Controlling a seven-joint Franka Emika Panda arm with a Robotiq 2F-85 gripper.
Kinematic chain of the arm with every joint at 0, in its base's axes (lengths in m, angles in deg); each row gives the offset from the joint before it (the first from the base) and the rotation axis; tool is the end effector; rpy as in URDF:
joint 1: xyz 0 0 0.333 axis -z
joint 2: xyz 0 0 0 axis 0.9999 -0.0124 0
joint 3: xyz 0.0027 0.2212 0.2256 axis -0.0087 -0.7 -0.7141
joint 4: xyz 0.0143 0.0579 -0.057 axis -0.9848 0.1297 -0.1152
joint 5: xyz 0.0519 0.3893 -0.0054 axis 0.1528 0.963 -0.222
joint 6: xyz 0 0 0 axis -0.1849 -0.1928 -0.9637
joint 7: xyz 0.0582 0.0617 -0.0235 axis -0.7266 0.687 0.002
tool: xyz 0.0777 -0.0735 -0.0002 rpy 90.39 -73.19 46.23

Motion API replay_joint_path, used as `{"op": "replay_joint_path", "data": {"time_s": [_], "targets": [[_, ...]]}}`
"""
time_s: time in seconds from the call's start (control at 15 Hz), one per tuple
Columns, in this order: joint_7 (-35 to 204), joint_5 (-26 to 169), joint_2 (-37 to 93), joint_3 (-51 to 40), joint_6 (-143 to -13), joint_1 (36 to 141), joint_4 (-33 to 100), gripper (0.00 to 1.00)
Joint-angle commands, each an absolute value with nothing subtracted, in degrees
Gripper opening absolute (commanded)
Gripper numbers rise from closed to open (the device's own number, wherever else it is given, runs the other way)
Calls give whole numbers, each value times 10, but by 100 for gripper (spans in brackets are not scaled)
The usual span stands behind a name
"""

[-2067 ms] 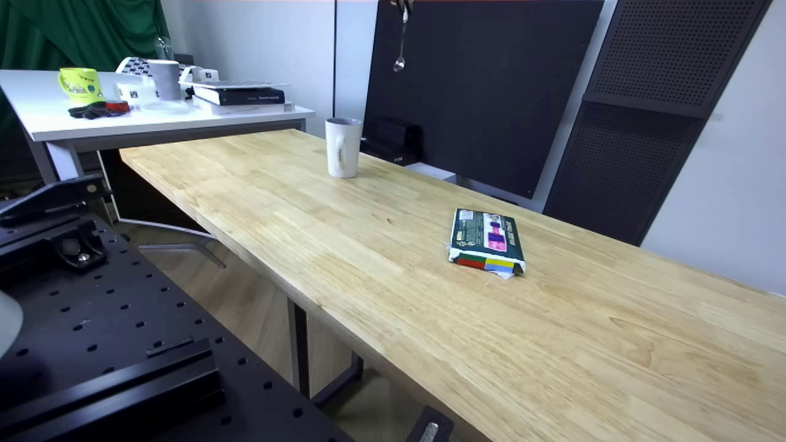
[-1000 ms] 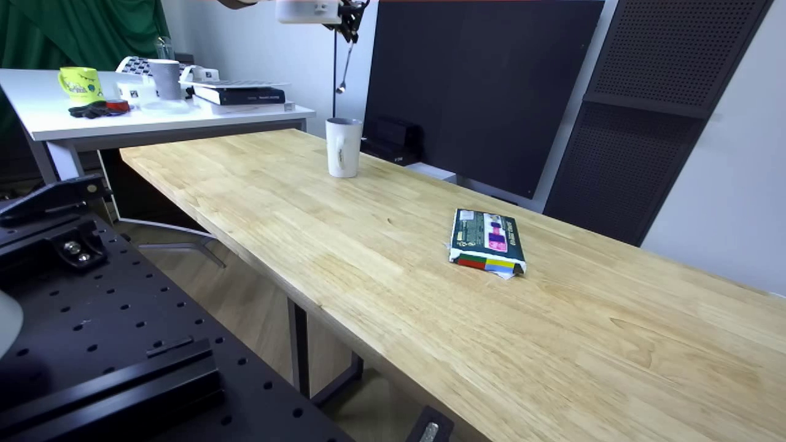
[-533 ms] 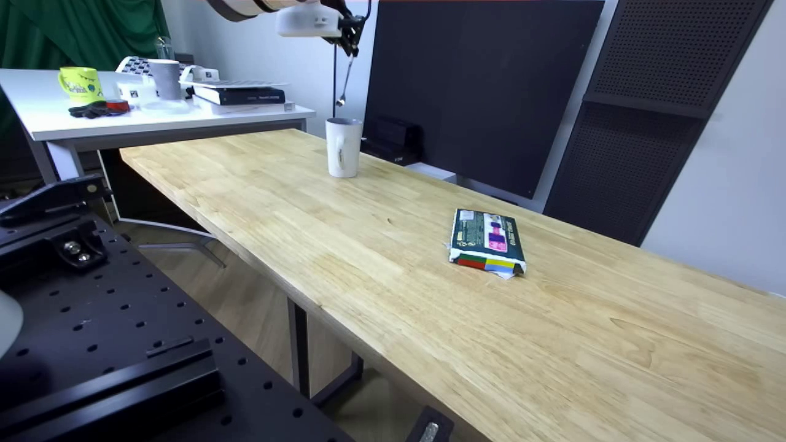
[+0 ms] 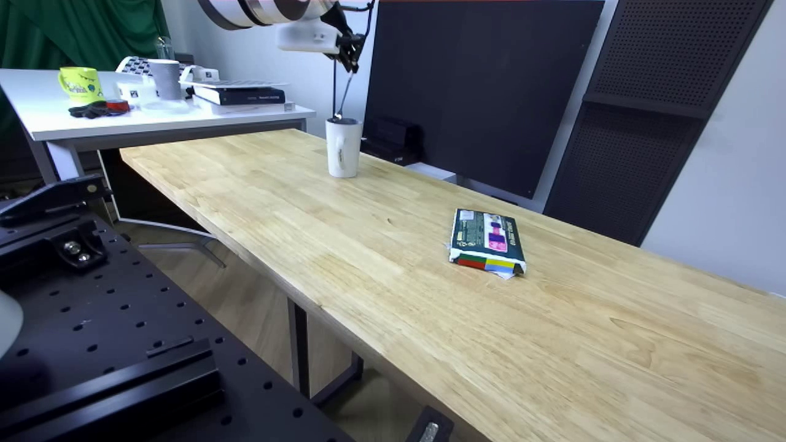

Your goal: Put the spoon in the white cup

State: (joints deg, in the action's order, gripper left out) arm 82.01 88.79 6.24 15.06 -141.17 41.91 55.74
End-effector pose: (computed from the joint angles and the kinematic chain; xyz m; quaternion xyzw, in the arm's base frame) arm 0.5984 0.2552 0.2512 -0.8998 -0.0941 -0.4255 0.0219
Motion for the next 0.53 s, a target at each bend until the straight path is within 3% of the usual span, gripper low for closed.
{"op": "replay_joint_path", "data": {"time_s": [0.0, 0.2, 0.27, 0.33, 0.47], "targets": [[845, 909, 65, 130, -1414, 440, 561, 3], [851, 911, 62, 122, -1414, 448, 565, 3], [854, 911, 62, 116, -1414, 453, 568, 29], [858, 910, 62, 111, -1414, 458, 569, 40], [847, 883, 70, 104, -1405, 466, 569, 52]]}}
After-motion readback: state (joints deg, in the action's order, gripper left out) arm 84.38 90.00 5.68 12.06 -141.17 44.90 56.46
